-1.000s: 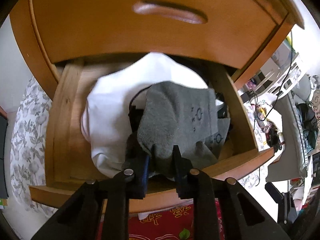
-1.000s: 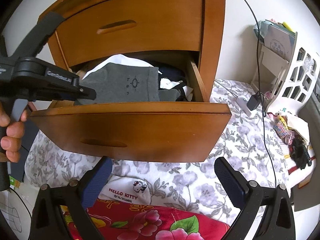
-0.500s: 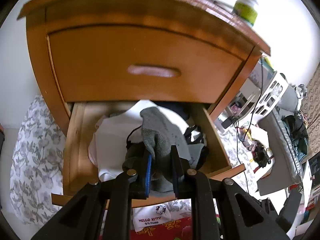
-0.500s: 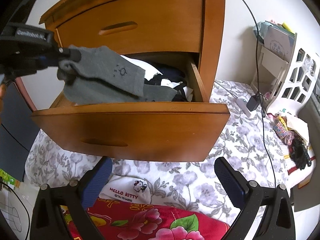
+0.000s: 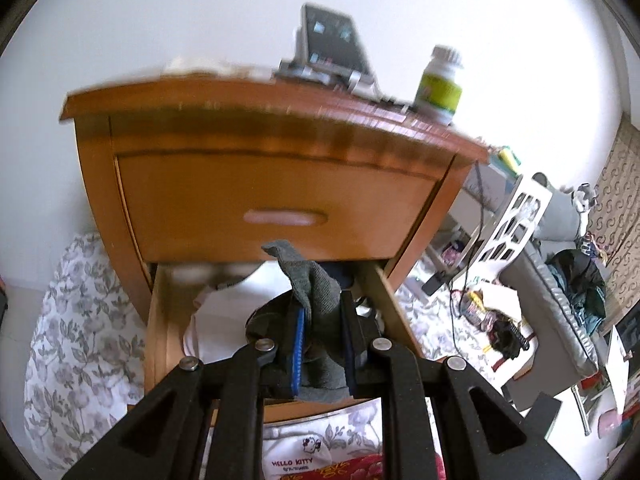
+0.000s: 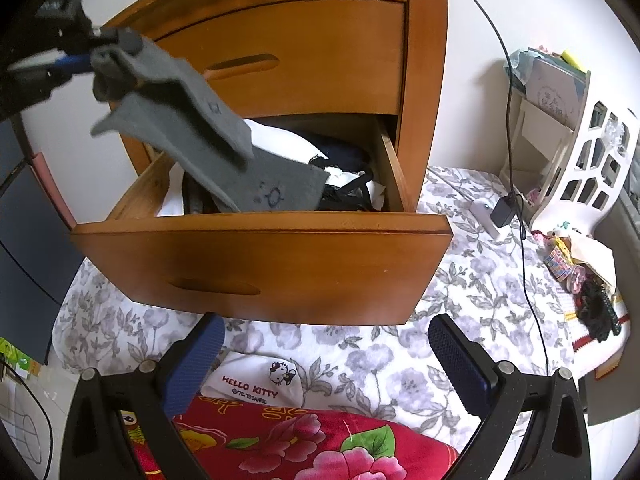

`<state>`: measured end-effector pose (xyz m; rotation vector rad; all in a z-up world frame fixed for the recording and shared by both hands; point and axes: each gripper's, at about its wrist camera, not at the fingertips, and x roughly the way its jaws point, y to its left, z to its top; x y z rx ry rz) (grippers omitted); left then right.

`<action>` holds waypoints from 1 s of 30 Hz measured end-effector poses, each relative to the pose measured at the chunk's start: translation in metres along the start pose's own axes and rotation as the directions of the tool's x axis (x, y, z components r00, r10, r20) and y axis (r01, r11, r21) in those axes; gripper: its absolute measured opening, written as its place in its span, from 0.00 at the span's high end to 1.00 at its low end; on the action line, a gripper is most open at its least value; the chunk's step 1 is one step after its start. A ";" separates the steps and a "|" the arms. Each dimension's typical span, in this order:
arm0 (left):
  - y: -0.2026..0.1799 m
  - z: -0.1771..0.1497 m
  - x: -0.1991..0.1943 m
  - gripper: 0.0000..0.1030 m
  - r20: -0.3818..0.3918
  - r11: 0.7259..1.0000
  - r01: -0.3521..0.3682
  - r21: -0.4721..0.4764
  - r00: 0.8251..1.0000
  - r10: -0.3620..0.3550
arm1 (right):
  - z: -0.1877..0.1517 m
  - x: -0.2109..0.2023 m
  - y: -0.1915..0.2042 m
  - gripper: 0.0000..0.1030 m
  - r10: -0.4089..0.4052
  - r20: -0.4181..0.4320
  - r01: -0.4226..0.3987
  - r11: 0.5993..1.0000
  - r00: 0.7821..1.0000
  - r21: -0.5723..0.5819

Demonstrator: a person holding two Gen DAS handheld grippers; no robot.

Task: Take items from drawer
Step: 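Lift the grey sock up out of the drawer with the left gripper, then carry the grey sock over the bed and open the left gripper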

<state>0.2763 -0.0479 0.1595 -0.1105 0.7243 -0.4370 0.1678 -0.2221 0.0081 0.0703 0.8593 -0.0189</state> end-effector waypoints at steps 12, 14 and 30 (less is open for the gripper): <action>-0.027 0.007 -0.083 0.84 0.182 0.998 0.035 0.046 0.982 -0.043 | 0.000 -0.017 0.005 0.00 0.021 0.029 -0.021 1.000 0.999 -0.015; -0.031 0.007 -0.096 0.84 0.206 0.998 0.039 0.055 0.977 -0.050 | 0.000 -0.021 0.005 0.00 0.029 0.036 -0.029 0.999 0.999 -0.017; -0.054 -0.034 -0.138 0.89 0.245 0.989 -0.060 0.136 0.969 0.025 | -0.003 -0.044 0.003 0.00 0.041 0.073 -0.040 0.999 0.996 -0.022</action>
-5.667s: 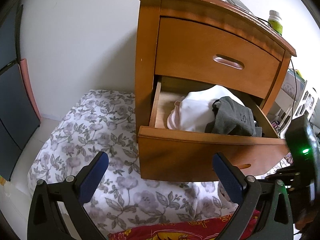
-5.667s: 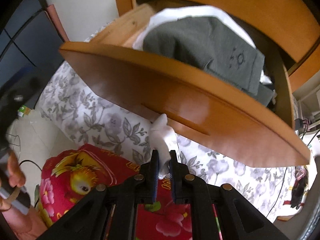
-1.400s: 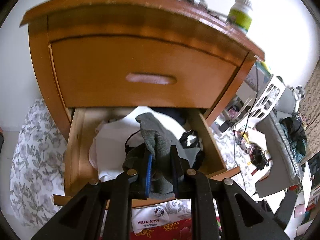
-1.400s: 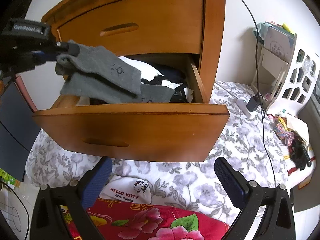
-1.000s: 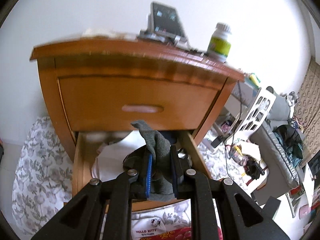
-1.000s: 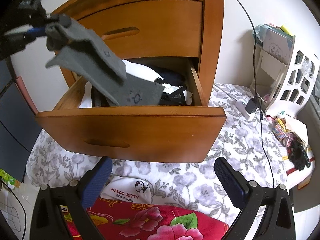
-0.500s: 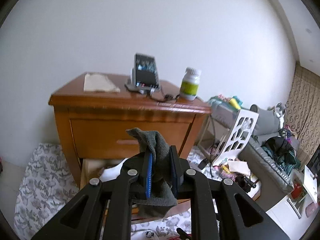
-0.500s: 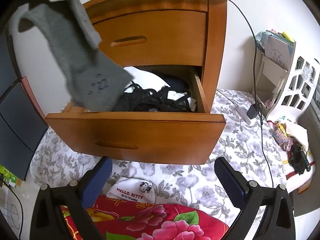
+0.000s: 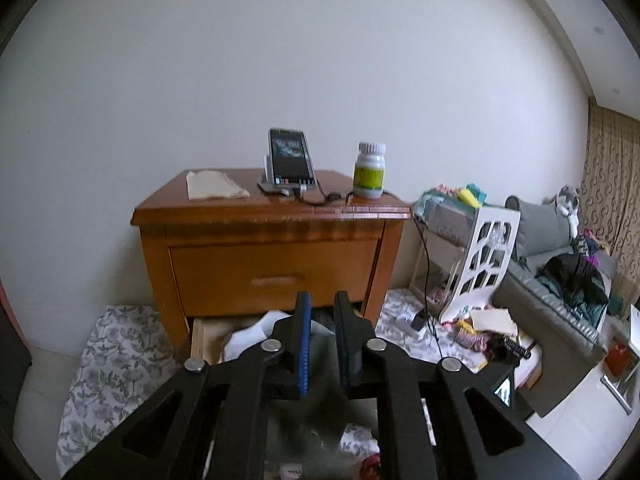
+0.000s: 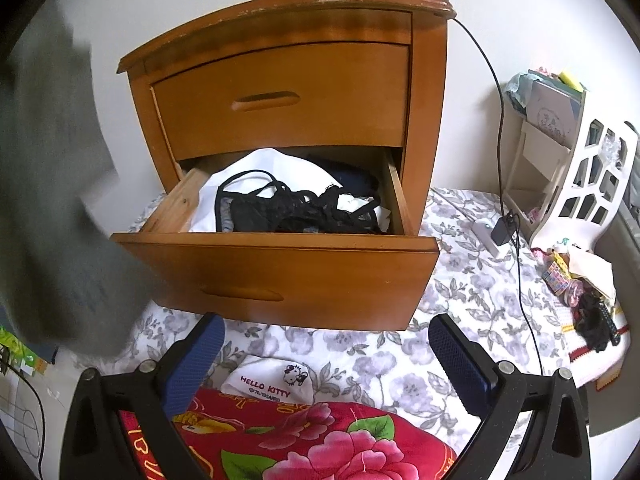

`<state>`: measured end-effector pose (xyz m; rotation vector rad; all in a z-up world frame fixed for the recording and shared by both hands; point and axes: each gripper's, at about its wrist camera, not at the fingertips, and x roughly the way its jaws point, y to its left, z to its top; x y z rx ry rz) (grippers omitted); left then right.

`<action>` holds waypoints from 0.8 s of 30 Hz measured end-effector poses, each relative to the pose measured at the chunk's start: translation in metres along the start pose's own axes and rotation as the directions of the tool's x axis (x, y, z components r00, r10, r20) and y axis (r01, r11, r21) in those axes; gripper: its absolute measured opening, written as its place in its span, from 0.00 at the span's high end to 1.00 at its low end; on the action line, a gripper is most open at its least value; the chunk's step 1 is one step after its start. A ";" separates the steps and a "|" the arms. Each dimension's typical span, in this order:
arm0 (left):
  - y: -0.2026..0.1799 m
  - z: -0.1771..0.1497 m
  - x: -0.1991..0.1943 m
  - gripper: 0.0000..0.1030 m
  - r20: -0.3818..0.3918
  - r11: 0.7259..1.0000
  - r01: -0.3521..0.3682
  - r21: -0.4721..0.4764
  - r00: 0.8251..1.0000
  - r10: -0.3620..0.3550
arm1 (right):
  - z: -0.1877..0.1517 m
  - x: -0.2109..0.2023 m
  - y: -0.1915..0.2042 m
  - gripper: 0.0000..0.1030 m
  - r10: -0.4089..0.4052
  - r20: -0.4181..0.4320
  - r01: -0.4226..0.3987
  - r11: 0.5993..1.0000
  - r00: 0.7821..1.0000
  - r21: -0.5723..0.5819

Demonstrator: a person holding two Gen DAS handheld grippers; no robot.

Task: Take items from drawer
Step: 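Carry the grey sock over the bed and open the left gripper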

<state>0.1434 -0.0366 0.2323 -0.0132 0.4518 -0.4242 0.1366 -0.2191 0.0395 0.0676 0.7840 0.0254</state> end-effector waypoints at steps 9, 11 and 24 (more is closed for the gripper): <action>0.003 -0.062 0.055 0.89 -0.222 0.999 0.014 -0.042 0.975 -0.023 | -0.004 0.001 -0.002 0.00 0.005 -0.015 -0.005 1.000 1.000 0.002; 0.007 -0.074 0.064 0.89 -0.254 0.998 0.009 -0.065 0.967 -0.025 | -0.004 0.003 -0.003 0.00 0.005 -0.020 -0.005 1.000 1.000 0.002; 0.032 -0.127 0.103 0.89 -0.370 0.984 -0.123 -0.131 0.927 0.067 | -0.009 0.015 0.002 0.00 0.013 -0.054 -0.014 1.000 0.998 -0.016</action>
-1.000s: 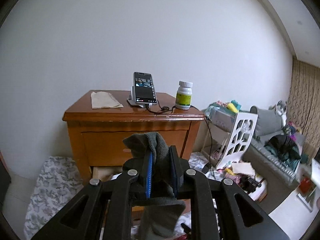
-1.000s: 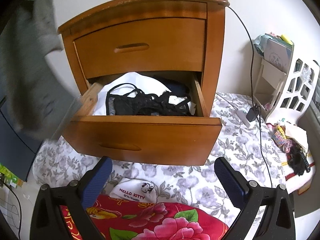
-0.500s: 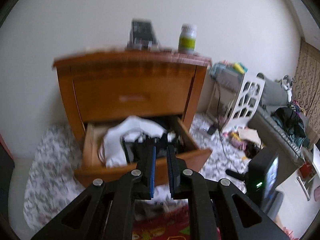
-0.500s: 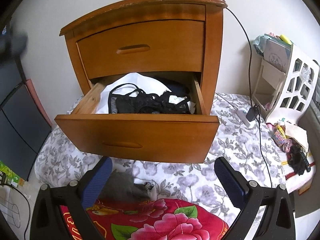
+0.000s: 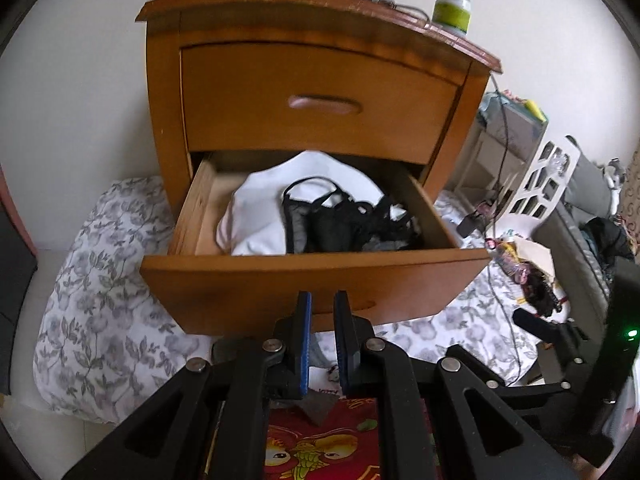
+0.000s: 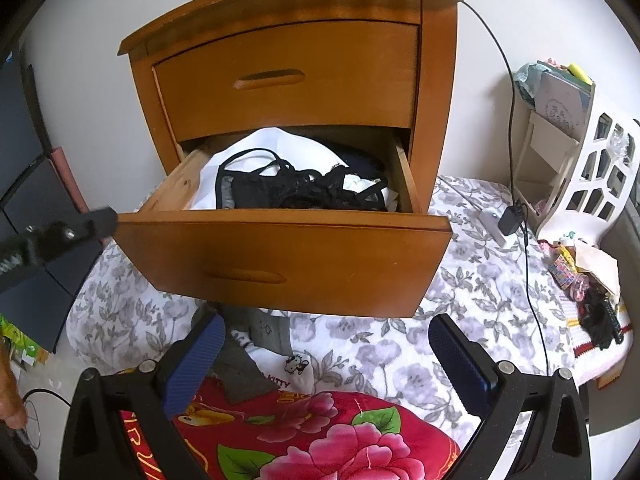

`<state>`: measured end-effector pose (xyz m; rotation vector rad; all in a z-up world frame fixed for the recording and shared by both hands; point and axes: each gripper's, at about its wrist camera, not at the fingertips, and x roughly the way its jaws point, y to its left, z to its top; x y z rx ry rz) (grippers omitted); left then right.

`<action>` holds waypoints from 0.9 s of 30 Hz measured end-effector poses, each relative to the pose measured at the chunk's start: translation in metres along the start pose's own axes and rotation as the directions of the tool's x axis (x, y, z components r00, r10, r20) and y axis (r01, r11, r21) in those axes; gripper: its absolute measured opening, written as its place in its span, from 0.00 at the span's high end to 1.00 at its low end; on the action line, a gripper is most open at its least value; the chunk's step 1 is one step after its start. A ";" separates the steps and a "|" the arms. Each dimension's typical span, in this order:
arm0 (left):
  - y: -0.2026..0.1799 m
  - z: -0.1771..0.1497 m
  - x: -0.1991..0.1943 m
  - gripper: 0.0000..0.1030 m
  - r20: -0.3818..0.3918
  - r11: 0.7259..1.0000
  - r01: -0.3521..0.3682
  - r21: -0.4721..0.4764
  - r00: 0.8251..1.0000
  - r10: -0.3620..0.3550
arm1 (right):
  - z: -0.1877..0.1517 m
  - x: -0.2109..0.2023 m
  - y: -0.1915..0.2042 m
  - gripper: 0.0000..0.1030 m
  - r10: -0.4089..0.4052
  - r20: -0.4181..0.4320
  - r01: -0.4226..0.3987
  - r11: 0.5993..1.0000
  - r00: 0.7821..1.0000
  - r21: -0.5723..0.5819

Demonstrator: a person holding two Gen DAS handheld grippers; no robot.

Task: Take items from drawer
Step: 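Carry the grey sock over the bed and open the left gripper, then move the right gripper into the drawer toward the black lace garment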

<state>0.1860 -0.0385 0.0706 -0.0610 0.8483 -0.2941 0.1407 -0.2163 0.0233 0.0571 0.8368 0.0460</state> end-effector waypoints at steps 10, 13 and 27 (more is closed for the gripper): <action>0.004 -0.013 0.024 0.70 -0.039 0.998 -0.055 -0.024 0.998 0.054 | -0.003 0.008 0.001 0.00 0.004 -0.020 -0.004 1.000 1.000 -0.002; 0.005 -0.018 0.035 0.64 -0.067 0.997 -0.069 -0.022 0.996 0.067 | -0.004 0.012 0.002 0.00 0.006 -0.031 -0.007 1.000 0.999 -0.004; 0.019 -0.033 0.061 0.15 -0.099 0.990 -0.137 -0.043 0.986 0.133 | -0.011 0.028 0.003 0.00 0.002 -0.072 -0.003 1.000 0.997 -0.013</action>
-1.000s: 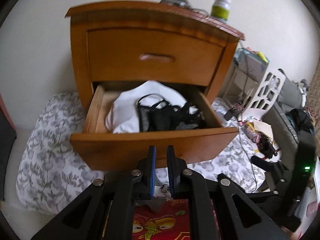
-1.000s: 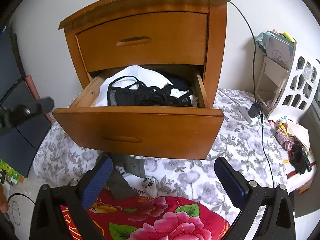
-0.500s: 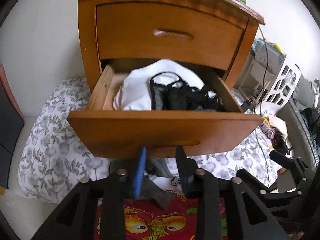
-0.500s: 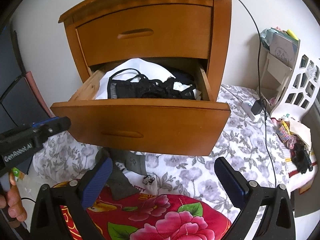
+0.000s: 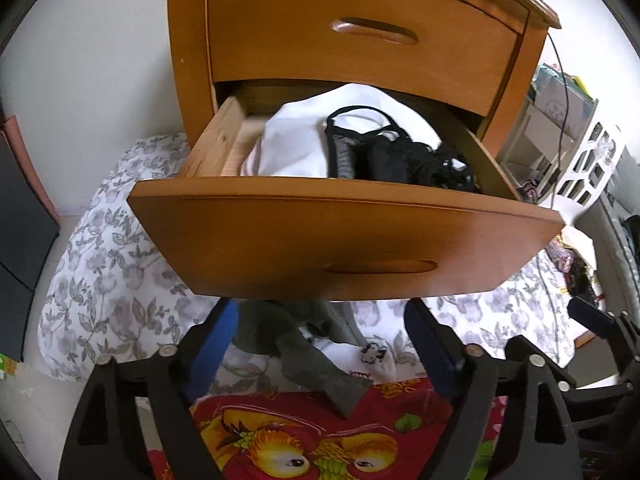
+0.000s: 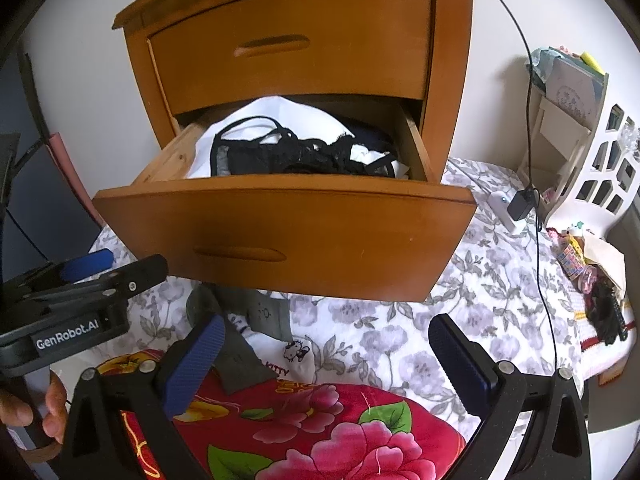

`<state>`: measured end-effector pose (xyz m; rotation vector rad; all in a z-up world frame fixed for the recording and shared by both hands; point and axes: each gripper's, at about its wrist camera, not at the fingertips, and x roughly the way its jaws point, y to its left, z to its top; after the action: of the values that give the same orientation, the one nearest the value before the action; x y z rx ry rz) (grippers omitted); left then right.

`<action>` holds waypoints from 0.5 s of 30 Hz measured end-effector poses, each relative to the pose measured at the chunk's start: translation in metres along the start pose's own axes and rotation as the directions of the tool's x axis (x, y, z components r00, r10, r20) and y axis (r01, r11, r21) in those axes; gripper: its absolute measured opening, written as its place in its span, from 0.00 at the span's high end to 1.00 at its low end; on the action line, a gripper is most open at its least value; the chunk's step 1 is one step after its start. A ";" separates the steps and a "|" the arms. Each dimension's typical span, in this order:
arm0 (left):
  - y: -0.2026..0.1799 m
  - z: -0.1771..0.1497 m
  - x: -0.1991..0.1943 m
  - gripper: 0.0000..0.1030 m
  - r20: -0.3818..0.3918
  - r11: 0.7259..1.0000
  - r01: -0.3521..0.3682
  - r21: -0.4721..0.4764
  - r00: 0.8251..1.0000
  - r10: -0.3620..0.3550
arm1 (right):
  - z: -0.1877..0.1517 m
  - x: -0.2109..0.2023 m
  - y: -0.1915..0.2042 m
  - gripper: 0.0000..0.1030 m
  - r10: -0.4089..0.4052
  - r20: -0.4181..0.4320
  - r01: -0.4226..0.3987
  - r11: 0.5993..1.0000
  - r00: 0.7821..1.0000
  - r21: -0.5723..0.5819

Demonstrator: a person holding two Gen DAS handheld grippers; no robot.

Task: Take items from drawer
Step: 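Move the right gripper into the drawer toward the black lace garment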

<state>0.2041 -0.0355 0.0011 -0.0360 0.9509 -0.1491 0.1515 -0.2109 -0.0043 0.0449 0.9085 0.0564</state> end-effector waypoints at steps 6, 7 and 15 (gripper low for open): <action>0.009 -0.003 0.008 0.05 0.027 0.999 -0.036 -0.021 0.999 0.037 | -0.002 0.009 -0.001 0.00 -0.007 -0.019 0.008 1.000 1.000 0.007; 0.011 -0.004 0.009 0.04 0.028 0.999 -0.039 -0.022 0.999 0.040 | -0.003 0.010 -0.001 0.00 -0.008 -0.021 0.008 1.000 1.000 0.007; 0.016 -0.007 0.012 0.04 0.088 0.998 -0.050 -0.025 0.995 0.052 | -0.005 0.018 0.006 0.00 -0.023 -0.041 0.022 1.000 0.999 -0.018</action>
<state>0.2068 -0.0211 -0.0144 -0.0389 0.8641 -0.0884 0.1590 -0.2034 -0.0212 0.0172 0.9494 0.0445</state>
